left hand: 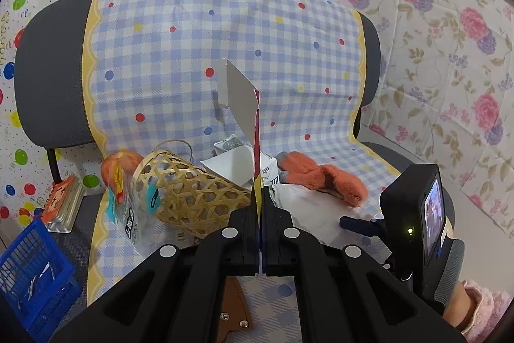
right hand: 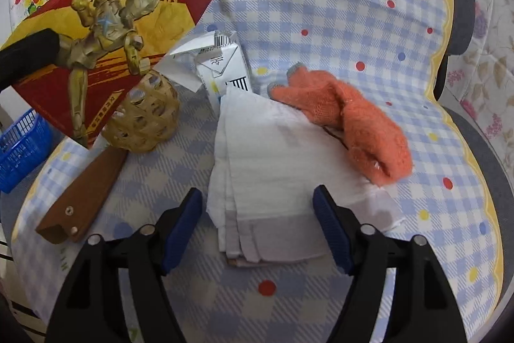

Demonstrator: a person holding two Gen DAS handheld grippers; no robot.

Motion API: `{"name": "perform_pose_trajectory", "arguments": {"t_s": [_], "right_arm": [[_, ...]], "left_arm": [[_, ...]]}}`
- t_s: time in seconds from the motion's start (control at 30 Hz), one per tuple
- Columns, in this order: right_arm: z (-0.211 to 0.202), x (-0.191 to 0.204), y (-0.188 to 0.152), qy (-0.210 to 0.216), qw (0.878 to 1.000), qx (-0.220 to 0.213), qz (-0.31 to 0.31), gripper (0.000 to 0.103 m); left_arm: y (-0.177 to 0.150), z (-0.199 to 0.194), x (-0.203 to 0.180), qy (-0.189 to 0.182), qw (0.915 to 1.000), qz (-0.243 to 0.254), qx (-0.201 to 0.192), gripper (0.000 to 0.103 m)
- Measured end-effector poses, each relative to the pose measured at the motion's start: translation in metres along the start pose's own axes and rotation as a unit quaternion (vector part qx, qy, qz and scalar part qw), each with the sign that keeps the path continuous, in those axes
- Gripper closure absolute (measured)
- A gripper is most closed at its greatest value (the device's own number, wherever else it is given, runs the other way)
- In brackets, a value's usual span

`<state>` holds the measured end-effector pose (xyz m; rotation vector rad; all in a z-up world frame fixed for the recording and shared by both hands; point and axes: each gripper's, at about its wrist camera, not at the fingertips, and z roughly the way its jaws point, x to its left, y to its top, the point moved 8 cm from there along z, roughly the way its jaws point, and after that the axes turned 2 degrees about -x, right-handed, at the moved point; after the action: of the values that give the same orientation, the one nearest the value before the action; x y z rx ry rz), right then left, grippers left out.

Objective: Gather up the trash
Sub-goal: 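Grasp the white paper wrapper with the right tool while the left tool grasps the red box, then carry the white wrapper and red box over the bin and release them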

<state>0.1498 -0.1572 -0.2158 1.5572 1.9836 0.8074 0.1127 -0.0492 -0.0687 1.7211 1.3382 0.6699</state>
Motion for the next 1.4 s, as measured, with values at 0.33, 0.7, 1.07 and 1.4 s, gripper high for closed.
{"name": "perform_pose_trajectory", "arguments": {"t_s": [0.33,0.7,1.07,1.4], "right_arm": [[-0.015,0.010,0.001,0.040,0.999,-0.002,0.012,0.091],[-0.128,-0.002,0.033,0.039,0.992,-0.114,0.044,0.095],[-0.199,-0.040,-0.017,-0.008,0.982,-0.153,0.111,0.095],[-0.271,-0.091,-0.091,-0.103,0.965,-0.161,0.181,0.095]], "left_arm": [[-0.003,0.002,0.000,-0.007,0.9999,-0.007,0.007,0.102],[0.020,-0.051,-0.024,-0.017,0.9989,0.005,-0.044,0.102],[-0.005,-0.077,-0.085,-0.086,0.9950,0.036,-0.037,0.102],[-0.044,-0.100,-0.168,-0.174,0.9800,0.094,-0.020,0.102]]}}
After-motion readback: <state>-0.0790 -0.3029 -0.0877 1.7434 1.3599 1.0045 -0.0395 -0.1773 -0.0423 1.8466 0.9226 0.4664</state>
